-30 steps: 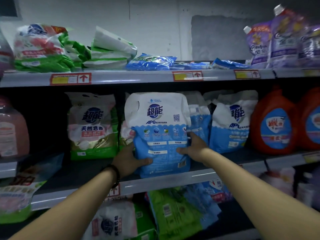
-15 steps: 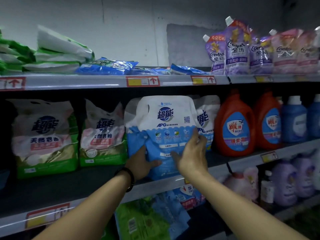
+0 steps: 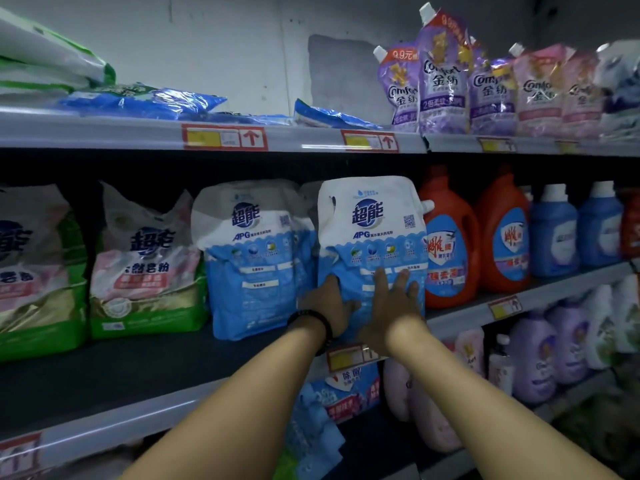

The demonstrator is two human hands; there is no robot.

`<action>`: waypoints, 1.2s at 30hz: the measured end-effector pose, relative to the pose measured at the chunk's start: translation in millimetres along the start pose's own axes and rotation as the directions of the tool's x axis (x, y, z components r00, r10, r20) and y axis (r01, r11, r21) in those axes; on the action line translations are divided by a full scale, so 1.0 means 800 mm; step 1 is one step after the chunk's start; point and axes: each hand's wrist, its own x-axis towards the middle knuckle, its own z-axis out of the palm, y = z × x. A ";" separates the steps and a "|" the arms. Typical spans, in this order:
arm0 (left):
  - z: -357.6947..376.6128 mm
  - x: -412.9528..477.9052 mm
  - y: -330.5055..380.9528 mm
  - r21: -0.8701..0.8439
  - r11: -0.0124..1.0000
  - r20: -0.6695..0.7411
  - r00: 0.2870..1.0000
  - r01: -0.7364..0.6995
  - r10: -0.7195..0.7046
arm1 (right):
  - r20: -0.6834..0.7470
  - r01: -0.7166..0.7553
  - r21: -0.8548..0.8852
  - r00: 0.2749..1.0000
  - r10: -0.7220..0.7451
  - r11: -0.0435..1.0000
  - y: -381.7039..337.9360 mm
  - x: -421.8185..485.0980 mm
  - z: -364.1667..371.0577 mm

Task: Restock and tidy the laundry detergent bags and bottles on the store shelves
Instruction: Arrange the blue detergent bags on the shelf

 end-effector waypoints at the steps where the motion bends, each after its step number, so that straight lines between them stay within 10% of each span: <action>1: 0.003 0.002 0.001 -0.002 1.000 0.001 1.000 -0.002 0.002 | 0.015 -0.002 0.010 1.000 0.001 1.000 0.003 0.003 -0.004; 6: -0.005 -0.007 -0.014 -0.070 0.997 0.046 0.999 0.016 -0.013 | 0.035 0.000 -0.015 0.999 0.000 1.000 0.015 0.004 0.003; 16: -0.107 -0.105 -0.118 0.324 0.945 0.166 0.986 -0.035 -0.020 | 0.193 -0.020 -0.054 0.981 0.030 0.998 0.024 0.006 -0.033; 23: -0.185 -0.191 -0.197 0.523 0.851 0.171 0.973 0.041 -0.152 | -0.106 0.009 0.140 0.994 0.006 0.990 -0.040 -0.056 0.008; 29: -0.210 -0.265 -0.218 0.401 0.915 -0.075 0.994 -0.043 0.080 | -0.102 0.268 0.243 0.963 -0.250 0.932 -0.120 -0.140 0.057; 36: -0.122 -0.347 -0.257 0.152 0.988 0.039 0.999 -0.022 0.016 | 0.212 0.025 0.348 0.972 -0.105 0.937 -0.135 -0.192 0.159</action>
